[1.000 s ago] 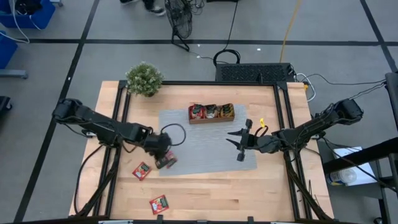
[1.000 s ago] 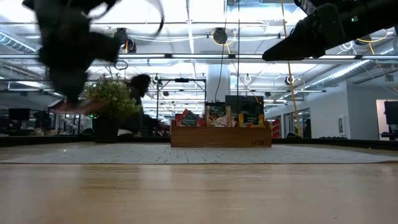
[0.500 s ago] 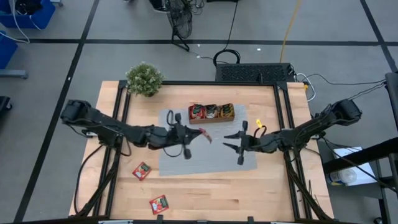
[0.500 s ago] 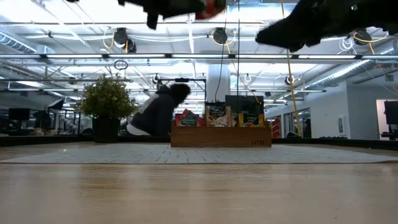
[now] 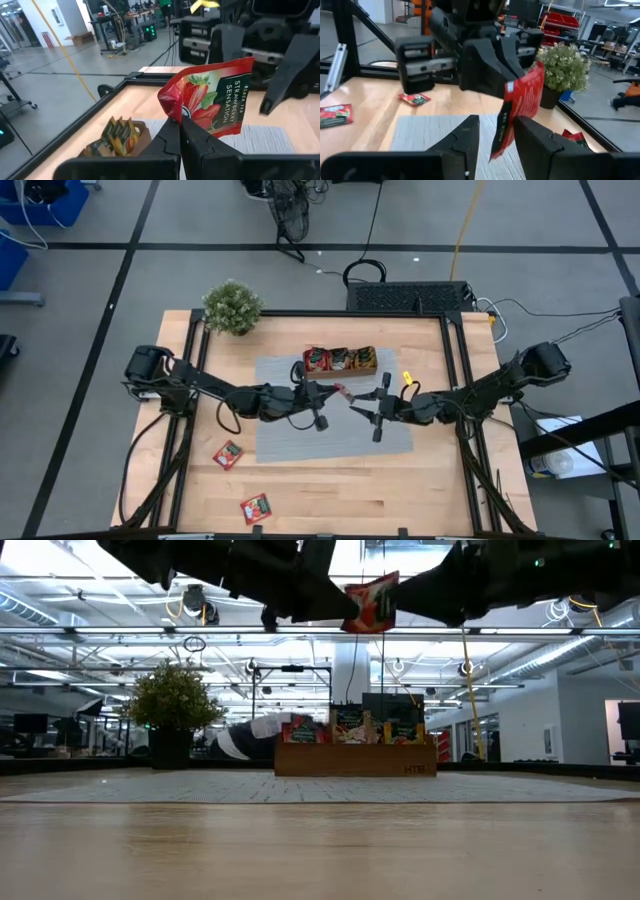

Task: Pick & Place Tea
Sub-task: Put the red tea bag into the left section of the wooden organizer

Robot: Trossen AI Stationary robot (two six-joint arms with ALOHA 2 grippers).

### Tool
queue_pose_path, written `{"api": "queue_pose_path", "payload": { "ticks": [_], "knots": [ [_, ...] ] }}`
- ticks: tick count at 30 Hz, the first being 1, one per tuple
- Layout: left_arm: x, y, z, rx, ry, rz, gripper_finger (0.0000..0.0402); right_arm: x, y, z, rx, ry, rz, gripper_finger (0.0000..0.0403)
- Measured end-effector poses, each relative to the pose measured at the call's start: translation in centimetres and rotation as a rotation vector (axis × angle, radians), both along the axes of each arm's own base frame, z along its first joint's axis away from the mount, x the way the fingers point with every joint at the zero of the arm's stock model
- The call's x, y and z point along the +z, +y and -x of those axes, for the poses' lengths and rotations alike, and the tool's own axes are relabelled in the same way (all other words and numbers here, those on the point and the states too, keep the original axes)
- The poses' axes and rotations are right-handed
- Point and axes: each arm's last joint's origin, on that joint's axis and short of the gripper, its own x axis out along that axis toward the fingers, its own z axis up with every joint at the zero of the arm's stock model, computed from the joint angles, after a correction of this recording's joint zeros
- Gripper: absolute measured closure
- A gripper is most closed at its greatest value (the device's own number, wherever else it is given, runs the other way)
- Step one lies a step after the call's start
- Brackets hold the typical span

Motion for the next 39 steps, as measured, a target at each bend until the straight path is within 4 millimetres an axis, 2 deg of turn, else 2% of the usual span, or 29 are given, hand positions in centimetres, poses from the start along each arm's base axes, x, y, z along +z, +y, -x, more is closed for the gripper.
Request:
{"api": "queue_pose_path", "payload": {
  "ticks": [10, 12, 16, 19, 25, 29, 31, 33, 36, 39],
  "knots": [
    [0.5, -0.2, -0.3, -0.019, -0.011, -0.007, 0.0401, 0.0, -0.3, -0.2, -0.015, -0.009, -0.006, 0.0302],
    [0.5, -0.2, -0.3, -0.02, -0.011, -0.006, 0.0401, -0.4, -0.6, -0.4, -0.029, 0.001, 0.002, 0.0322],
    [0.4, -0.2, -0.2, -0.021, -0.005, 0.006, 0.04, -1.1, -1.0, -1.0, -0.049, 0.019, 0.055, 0.039],
    [0.1, -0.2, -0.2, -0.024, 0.025, 0.015, 0.04, -1.9, -1.3, -1.3, -0.055, 0.053, 0.067, 0.0398],
    [0.0, -1.4, 0.3, -0.061, 0.073, 0.011, 0.0372, -1.7, -1.0, -0.2, 0.057, 0.173, -0.01, 0.04],
    [0.6, -1.7, 0.7, -0.041, 0.069, 0.005, 0.0357, -1.5, -1.0, 1.3, 0.177, 0.373, -0.14, 0.0401],
    [1.1, -1.7, 0.6, -0.03, 0.028, 0.061, 0.0355, -1.1, -1.1, 1.8, 0.209, 0.476, -0.203, 0.0401],
    [1.3, -1.3, 0.1, -0.052, 0.038, 0.187, 0.0354, -1.0, -1.2, 1.9, 0.2, 0.558, -0.237, 0.0402],
    [2.3, -0.4, -1.5, -0.194, 0.179, 0.42, 0.0339, -0.7, -1.2, 1.8, 0.213, 0.624, -0.261, 0.0402],
    [2.4, -0.4, -3.6, -0.274, 0.321, 0.499, 0.0305, -0.4, -0.9, 1.3, 0.268, 0.626, -0.286, 0.0402]
  ]
}}
